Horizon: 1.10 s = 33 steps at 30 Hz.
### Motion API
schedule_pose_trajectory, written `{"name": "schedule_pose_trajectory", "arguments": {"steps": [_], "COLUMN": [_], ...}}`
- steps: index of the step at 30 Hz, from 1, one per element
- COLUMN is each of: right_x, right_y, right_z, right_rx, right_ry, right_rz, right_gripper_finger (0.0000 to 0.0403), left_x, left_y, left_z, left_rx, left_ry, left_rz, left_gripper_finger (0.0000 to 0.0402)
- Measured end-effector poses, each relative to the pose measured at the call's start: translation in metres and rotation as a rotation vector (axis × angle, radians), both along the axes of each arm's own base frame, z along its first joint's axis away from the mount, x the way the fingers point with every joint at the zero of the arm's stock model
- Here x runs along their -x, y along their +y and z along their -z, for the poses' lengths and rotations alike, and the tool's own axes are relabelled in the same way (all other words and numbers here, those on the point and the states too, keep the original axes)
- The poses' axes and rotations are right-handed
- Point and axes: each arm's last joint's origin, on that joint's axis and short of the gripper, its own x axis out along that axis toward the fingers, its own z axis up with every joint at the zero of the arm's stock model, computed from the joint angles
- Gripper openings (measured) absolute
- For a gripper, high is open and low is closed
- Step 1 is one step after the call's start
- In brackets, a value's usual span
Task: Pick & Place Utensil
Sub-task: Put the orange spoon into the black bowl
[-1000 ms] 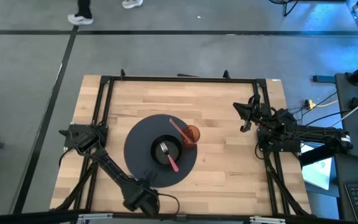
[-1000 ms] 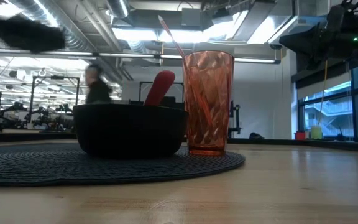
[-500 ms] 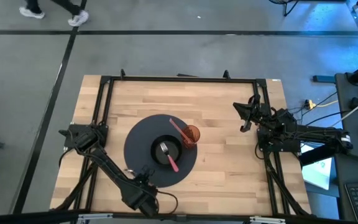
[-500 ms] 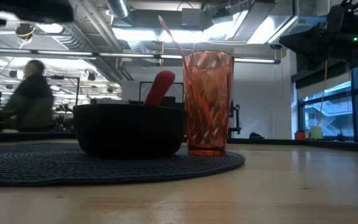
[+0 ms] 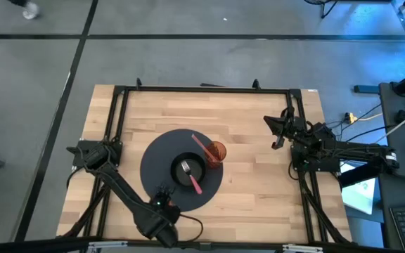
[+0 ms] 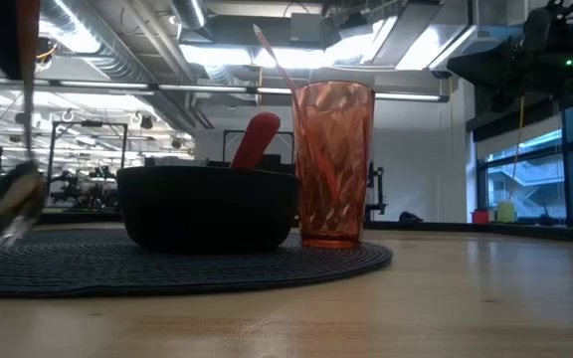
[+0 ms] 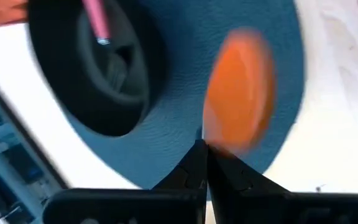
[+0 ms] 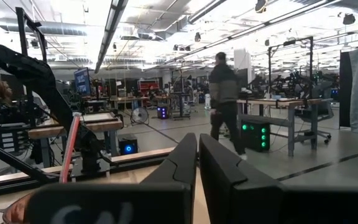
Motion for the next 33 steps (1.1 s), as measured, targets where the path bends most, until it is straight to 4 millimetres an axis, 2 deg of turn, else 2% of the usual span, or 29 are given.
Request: {"name": "schedule_pose_trajectory", "arguments": {"steps": [8, 14, 17, 26, 29, 33], "right_x": [0.000, -0.001, -0.001, -0.001, -0.001, -0.001], "right_y": [0.000, 0.001, 0.001, 0.001, 0.001, 0.001], "right_z": [0.000, 0.000, 0.000, 0.000, 0.000, 0.001], "right_rx": [0.000, 0.010, 0.011, 0.008, -0.014, -0.017], "right_ry": [0.003, 0.005, 0.005, 0.004, -0.005, -0.001], "right_rz": [0.000, -0.038, -0.040, -0.041, -0.048, -0.049], "right_gripper_finger": [0.0021, 0.0021, 0.0021, 0.0021, 0.0021, 0.0021], "left_x": [0.006, 0.010, 0.007, -0.019, -0.019, -0.018], "left_y": [0.004, 0.006, 0.005, -0.015, -0.021, -0.031], "left_z": [-0.031, -0.043, -0.040, -0.038, -0.030, -0.010], "left_rx": [-0.013, 0.007, 0.063, 0.341, 0.357, 0.356], "left_ry": [-0.121, -0.173, -0.172, -0.349, -0.306, -0.224], "left_rz": [-0.010, -0.037, -0.081, -0.108, -0.065, -0.081], "left_gripper_finger": [0.0001, 0.0001, 0.0001, 0.0004, 0.0016, 0.0048]}}
